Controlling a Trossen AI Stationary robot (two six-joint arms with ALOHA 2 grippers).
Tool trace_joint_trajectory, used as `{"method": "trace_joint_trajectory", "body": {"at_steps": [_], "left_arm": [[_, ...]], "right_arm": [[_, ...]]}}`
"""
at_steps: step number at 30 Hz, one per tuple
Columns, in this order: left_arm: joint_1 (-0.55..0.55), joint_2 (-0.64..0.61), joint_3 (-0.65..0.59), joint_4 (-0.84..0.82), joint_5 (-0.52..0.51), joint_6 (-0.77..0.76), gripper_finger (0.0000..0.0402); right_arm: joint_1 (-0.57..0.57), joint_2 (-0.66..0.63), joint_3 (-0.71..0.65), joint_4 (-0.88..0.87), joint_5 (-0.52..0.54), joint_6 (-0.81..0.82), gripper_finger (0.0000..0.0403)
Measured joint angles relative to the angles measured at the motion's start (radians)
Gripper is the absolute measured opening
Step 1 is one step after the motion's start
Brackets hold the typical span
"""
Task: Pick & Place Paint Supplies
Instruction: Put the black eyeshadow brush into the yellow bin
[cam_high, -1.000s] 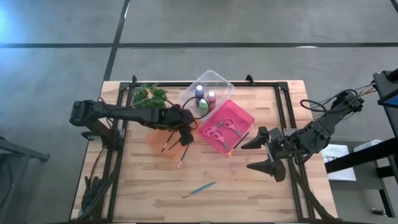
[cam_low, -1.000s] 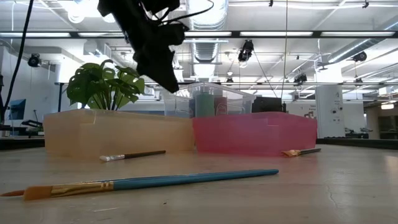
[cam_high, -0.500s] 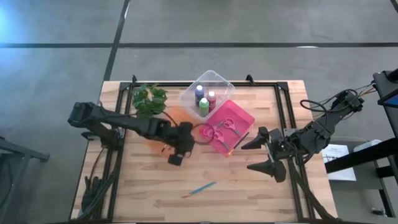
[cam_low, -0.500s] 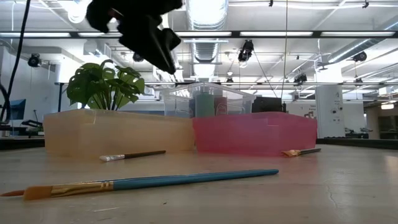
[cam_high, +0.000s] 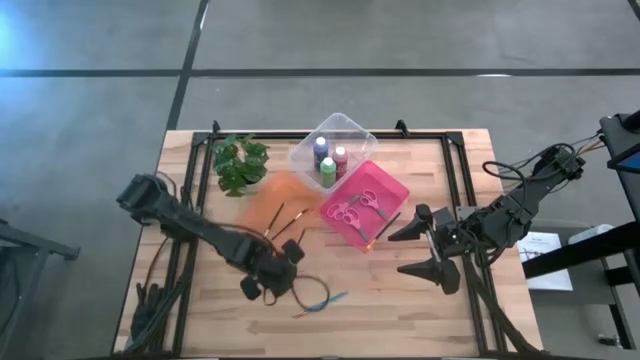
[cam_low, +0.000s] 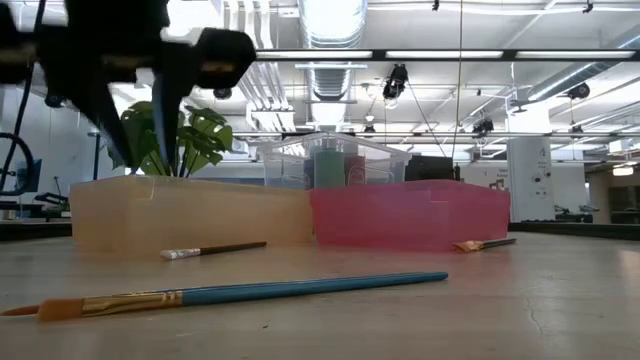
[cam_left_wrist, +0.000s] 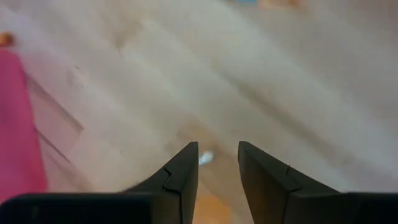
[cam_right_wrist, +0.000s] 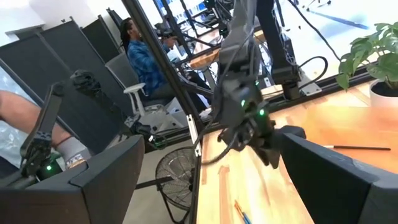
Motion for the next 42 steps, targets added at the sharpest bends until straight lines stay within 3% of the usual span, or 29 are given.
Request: {"method": "trace_joint_trajectory", "body": {"at_steps": [3,8,42], "left_arm": [[-0.012,0.040,0.000,-0.031,-0.083,0.048,0.0121],[-0.012,0.101,0.000,-0.026,-0.133,0.111,0.0121],[-0.018,0.181,-0.067,0.128,-0.130,0.089,0.0120]], "right_arm": [[0.000,0.000,0.000,0.002,0.000,0.005,0.0370],[0.000,0.000,0.000,0.008,0.000,0.007,0.0370],[0.000,0.000,-0.015,0.027,0.000,0.012,0.0370]]}}
